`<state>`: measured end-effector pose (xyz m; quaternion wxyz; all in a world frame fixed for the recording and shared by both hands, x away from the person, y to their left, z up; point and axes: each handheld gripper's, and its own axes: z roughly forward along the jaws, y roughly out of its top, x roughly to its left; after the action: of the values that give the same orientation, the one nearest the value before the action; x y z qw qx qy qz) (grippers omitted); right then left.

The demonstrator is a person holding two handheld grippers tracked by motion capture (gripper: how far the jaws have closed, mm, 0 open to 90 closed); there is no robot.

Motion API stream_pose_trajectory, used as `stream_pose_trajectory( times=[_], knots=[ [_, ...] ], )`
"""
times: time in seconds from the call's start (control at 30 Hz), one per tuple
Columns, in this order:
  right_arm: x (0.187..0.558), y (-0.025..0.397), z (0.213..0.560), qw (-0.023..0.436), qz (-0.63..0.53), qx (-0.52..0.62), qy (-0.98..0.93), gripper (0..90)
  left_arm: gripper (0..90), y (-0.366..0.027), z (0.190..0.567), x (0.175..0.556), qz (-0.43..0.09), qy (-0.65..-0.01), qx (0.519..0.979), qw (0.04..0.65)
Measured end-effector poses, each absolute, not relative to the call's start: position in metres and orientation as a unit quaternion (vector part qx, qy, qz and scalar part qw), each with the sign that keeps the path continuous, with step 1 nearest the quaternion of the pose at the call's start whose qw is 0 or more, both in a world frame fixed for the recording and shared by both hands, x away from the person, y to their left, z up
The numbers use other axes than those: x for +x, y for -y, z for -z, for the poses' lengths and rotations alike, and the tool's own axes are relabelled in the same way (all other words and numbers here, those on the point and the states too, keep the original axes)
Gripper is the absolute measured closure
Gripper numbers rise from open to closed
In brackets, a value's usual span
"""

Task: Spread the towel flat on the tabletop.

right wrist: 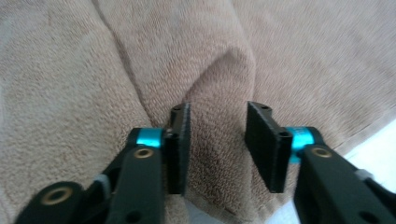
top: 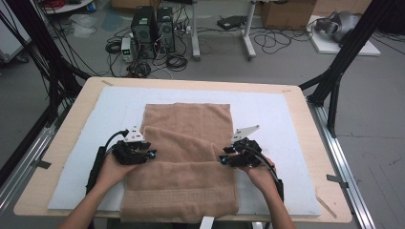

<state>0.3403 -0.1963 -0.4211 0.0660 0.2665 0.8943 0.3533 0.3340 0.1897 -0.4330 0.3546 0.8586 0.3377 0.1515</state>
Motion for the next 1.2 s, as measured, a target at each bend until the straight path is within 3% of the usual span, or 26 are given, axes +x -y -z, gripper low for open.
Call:
stream_pose_trajectory(
  times=[0.07, 0.2, 0.23, 0.33, 0.7, 0.93, 1.03, 1.2],
  knots=[
    [0.343, 0.193, 0.426, 0.061, -0.342, 0.266, -0.899, 58.5, 58.5, -0.188, 0.435, 0.335, -0.155, -0.338, 0.859, 0.353],
    [0.346, 0.185, 0.428, 0.056, -0.332, 0.243, -0.910, 76.9, 78.0, -0.186, 0.433, 0.333, -0.174, -0.335, 0.860, 0.343],
    [0.346, 0.185, 0.427, 0.063, -0.331, 0.241, -0.910, 77.8, 82.8, -0.187, 0.432, 0.334, -0.169, -0.338, 0.859, 0.347],
    [0.348, 0.184, 0.419, 0.085, -0.330, 0.240, -0.909, 78.2, 85.3, -0.189, 0.429, 0.333, -0.175, -0.341, 0.854, 0.352],
    [0.385, 0.193, 0.391, 0.139, -0.344, 0.274, -0.887, 77.9, 85.7, -0.187, 0.405, 0.357, -0.219, -0.373, 0.812, 0.392],
    [0.411, 0.192, 0.407, 0.149, -0.329, 0.307, -0.880, 75.1, 84.6, -0.187, 0.418, 0.377, -0.225, -0.399, 0.802, 0.383],
    [0.410, 0.195, 0.405, 0.149, -0.338, 0.317, -0.874, 65.6, 77.4, -0.189, 0.416, 0.375, -0.217, -0.397, 0.804, 0.385],
    [0.388, 0.203, 0.383, 0.158, -0.381, 0.293, -0.863, 58.7, 67.4, -0.196, 0.405, 0.360, -0.215, -0.374, 0.812, 0.393]
  ],
)
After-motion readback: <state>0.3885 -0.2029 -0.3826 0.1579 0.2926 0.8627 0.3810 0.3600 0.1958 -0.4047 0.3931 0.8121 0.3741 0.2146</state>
